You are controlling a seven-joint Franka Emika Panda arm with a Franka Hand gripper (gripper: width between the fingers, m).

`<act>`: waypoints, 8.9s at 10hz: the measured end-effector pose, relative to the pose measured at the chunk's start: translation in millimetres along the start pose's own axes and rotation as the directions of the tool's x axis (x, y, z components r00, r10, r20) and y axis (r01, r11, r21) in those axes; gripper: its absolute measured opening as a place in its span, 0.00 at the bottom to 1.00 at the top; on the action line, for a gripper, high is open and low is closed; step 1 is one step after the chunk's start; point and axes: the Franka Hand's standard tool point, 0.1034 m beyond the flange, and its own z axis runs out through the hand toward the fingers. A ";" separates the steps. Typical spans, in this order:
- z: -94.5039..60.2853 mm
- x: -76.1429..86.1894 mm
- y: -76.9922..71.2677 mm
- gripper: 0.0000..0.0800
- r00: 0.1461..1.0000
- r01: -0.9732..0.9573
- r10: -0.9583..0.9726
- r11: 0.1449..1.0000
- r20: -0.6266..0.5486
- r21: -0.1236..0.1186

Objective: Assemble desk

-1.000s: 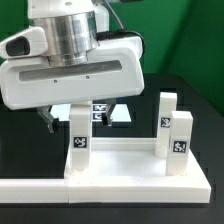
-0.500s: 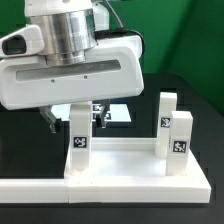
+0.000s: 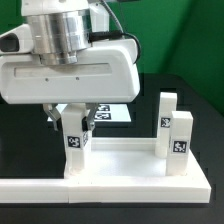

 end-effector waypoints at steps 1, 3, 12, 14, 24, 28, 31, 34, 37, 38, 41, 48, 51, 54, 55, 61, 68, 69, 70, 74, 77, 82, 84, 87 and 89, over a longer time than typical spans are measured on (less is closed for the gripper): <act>-0.1 -3.7 2.1 0.38 0.988 -0.156 0.156 0.988 -0.006 -0.004; 5.9 -10.6 3.3 0.37 0.914 -0.406 0.406 0.914 -0.014 0.011; 8.5 -15.8 2.3 0.38 0.411 -0.911 0.907 0.407 0.089 0.062; 6.7 -15.8 -2.9 0.62 0.651 -0.759 0.758 0.649 0.045 0.055; 8.3 -18.1 -7.1 0.76 0.977 0.208 -0.208 0.978 0.049 0.016; 9.3 -17.1 -1.3 0.39 0.997 0.049 -0.049 0.999 0.052 0.002; 9.1 -12.2 5.6 0.37 0.947 -0.321 0.320 0.947 0.014 0.022; 10.0 -16.7 -0.1 0.37 0.672 -0.740 0.737 0.672 0.065 0.036; 11.6 -18.4 -3.9 0.38 0.485 -0.874 0.870 0.484 0.095 0.027; 11.6 -18.4 -4.0 0.38 0.502 -0.864 0.860 0.502 0.094 0.029; 13.1 -24.1 1.2 0.78 0.843 -0.532 0.528 0.846 0.105 0.017; 3.8 -12.6 -0.6 0.81 0.971 0.236 -0.236 0.972 0.030 0.013; 7.1 -12.2 1.9 0.80 0.962 0.274 -0.274 0.962 0.015 0.009; 7.4 -12.5 1.5 0.36 0.988 0.156 -0.156 0.988 0.017 0.009; 7.2 -11.4 4.1 0.36 0.995 0.095 -0.095 0.995 0.016 0.005; 9.1 -9.7 13.4 0.37 0.714 -0.701 0.698 0.712 0.058 0.053; 4.9 -10.3 7.4 0.63 0.703 -0.711 0.706 0.701 0.084 0.054; 4.4 -10.6 3.0 0.63 0.843 -0.537 0.533 0.841 0.069 0.070; 5.2 -11.1 3.8 0.78 0.854 -0.519 0.515 0.852 0.068 0.070; 4.0 -10.8 3.1 0.81 0.999 -0.042 0.042 0.998 0.018 0.047; 16.2 -27.5 -15.3 0.81 0.963 0.270 -0.271 0.962 0.018 0.033; 15.1 -20.1 1.2 0.44 0.999 0.046 -0.046 0.999 0.017 0.011; 14.8 -19.0 3.2 0.38 0.996 -0.088 0.087 0.996 0.019 0.008; 14.8 -16.7 9.0 0.37 0.838 -0.545 0.545 0.838 0.037 0.012; 15.7 -17.8 4.7 0.37 0.603 -0.796 0.792 0.605 0.094 0.017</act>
Offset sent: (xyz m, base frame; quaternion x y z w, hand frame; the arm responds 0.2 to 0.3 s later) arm -0.0053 0.0150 -0.0052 0.0592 0.0006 0.4399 0.8961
